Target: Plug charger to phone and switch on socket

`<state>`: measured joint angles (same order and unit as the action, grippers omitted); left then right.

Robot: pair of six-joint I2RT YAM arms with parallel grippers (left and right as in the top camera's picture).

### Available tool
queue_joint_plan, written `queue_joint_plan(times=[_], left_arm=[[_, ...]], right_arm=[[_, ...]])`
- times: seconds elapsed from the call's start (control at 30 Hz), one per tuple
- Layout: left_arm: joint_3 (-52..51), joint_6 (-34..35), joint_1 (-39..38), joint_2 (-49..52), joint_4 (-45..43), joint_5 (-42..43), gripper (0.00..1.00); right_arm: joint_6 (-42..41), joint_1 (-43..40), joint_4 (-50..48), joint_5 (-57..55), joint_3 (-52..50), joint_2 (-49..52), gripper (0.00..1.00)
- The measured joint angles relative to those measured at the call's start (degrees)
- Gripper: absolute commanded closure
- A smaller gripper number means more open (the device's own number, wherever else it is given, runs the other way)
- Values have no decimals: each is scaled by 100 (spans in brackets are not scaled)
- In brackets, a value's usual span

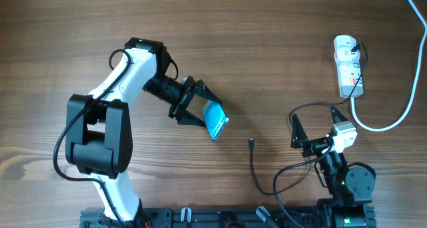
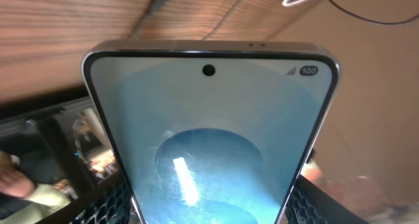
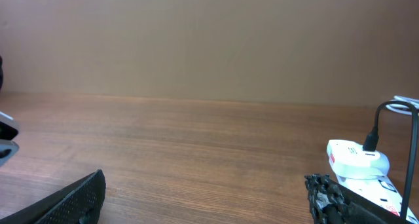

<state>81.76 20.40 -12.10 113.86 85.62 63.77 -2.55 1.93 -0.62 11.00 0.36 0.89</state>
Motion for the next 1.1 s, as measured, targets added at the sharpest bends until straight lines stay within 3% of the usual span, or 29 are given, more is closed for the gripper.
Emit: queue_joint_plan(times=[0.2,0.3,0.47,0.77,0.87,1.0,1.1], left_arm=[[-7,-2,0,0,-1305,-859,56],[-7,0,0,0,-1309,-1099,49],[-7,0,0,0,-1298,-1132,60],[-7,0,0,0,-1300,-1029,62],[-7,0,0,0,-1327,-1025,68],[-7,0,0,0,-1327,-1010,69],[-7,0,0,0,-1329,-1008,68]], right_arm=[[0,0,0,0,0,0,0],[0,0,-2,0,0,0,0],[0,0,-2,0,0,0,0],[2,0,-2,0,0,0,0],[2,0,-2,0,0,0,0],[-938,0,-437,555,0,0,0],[-1318,2,-144,1176,11,4,0]])
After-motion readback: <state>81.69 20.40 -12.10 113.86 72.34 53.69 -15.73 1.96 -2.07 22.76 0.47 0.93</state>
